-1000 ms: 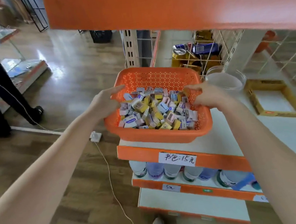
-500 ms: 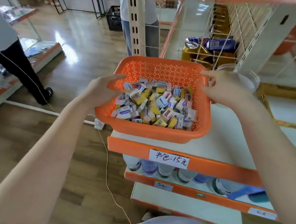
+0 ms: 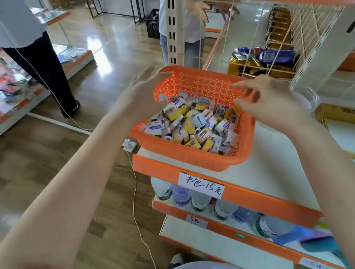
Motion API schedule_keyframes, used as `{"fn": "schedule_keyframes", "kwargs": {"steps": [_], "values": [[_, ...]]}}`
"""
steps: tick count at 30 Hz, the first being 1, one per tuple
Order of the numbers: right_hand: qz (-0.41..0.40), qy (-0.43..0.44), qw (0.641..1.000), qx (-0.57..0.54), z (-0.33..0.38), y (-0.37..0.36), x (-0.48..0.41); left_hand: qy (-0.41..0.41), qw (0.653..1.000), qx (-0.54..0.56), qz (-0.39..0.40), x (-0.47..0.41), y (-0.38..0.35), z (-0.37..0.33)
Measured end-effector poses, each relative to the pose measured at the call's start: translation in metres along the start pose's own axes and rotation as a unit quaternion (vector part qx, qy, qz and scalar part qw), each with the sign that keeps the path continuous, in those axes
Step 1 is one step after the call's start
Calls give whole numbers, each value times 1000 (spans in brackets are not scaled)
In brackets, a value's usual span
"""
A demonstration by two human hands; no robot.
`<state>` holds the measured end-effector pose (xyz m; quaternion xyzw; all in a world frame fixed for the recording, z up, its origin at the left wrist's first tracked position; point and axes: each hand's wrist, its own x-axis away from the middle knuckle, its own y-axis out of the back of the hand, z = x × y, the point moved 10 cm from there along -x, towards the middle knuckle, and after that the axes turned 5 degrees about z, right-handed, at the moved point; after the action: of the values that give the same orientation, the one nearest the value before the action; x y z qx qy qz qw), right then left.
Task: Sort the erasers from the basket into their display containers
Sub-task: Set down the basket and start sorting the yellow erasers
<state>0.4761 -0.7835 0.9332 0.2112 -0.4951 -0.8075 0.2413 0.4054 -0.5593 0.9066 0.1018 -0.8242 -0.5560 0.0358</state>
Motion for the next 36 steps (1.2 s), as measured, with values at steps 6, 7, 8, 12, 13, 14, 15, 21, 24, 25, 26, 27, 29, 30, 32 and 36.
{"fn": "schedule_keyframes", "kwargs": {"steps": [6,7,8,12,13,14,15,21,24,25,26,27,29,30,32,36], "values": [[169,124,975,68,38,-63,-27,-39,989,18,141,5,-53,-46],[192,125,970,86,37,-73,-32,-36,988,18,147,5,-58,-48],[210,124,964,104,35,-81,-36,-35,988,19,147,3,-60,-51],[245,125,955,115,27,-93,-47,-9,987,-16,158,-2,-66,-54],[249,127,954,112,27,-94,-48,-4,987,-39,156,-3,-68,-54],[251,127,953,111,25,-95,-50,2,987,-53,150,-5,-70,-53],[248,128,954,110,24,-95,-50,6,989,-58,139,-6,-71,-52],[211,103,968,87,18,-91,-55,-3,998,24,62,-5,-58,-51],[170,95,979,52,17,-83,-55,-11,997,40,63,-5,-61,-51],[155,95,982,49,17,-80,-55,-10,997,49,63,-5,-61,-50],[142,95,984,48,18,-78,-55,-7,996,61,61,-5,-60,-49],[131,94,986,47,17,-77,-55,-4,996,73,60,-5,-60,-48],[100,83,991,24,15,-71,-55,1,993,102,57,-5,-58,-47],[74,71,995,-6,13,-64,-55,2,991,119,54,-4,-57,-47],[-8,46,995,-86,8,-43,-51,2,987,158,41,-4,-52,-48],[-107,7,951,-290,-16,-9,-28,18,977,211,-2,-3,-35,-48]]}}
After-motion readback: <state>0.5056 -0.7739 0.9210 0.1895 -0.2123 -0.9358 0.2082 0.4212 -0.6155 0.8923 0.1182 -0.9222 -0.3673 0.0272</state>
